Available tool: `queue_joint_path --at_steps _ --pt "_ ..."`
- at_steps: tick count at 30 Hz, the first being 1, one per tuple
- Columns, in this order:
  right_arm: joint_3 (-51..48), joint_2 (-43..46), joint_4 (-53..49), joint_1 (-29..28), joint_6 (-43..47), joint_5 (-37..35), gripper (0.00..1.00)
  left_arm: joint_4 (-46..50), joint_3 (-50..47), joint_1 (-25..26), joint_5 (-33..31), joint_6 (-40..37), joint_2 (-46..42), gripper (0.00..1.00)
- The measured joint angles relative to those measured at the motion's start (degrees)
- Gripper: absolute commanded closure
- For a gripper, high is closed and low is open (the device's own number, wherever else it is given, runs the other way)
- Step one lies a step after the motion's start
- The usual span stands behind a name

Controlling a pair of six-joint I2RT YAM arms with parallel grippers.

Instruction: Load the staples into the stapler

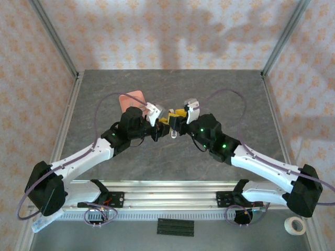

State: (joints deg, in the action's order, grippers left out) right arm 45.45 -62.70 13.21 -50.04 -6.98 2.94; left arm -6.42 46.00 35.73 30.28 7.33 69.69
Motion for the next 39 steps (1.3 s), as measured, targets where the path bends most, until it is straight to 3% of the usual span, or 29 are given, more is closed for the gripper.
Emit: queue_joint_path --at_steps 6,12,20,27,39 --pt "-0.5 3.9 -2.1 3.1 -2.4 -3.7 0.39 -0.7 0.4 2.9 -8.7 4.3 2.9 0.87" --pt "-1.2 6.3 -9.1 10.3 -8.2 -7.2 0.35 0.8 6.0 7.9 -19.7 11.0 11.0 0.87" --pt "-6.5 11.4 -17.1 14.3 -13.3 -10.4 0.34 7.4 18.1 13.1 -32.0 19.7 25.2 0.87" --pt "-8.5 14.3 -20.4 14.9 -14.3 -11.6 0.33 15.3 29.8 14.6 -37.1 26.9 37.3 0.86" --pt "-10.6 18.4 -24.0 15.1 -14.2 -13.5 0.32 25.3 40.2 14.9 -39.9 33.9 50.2 0.83"
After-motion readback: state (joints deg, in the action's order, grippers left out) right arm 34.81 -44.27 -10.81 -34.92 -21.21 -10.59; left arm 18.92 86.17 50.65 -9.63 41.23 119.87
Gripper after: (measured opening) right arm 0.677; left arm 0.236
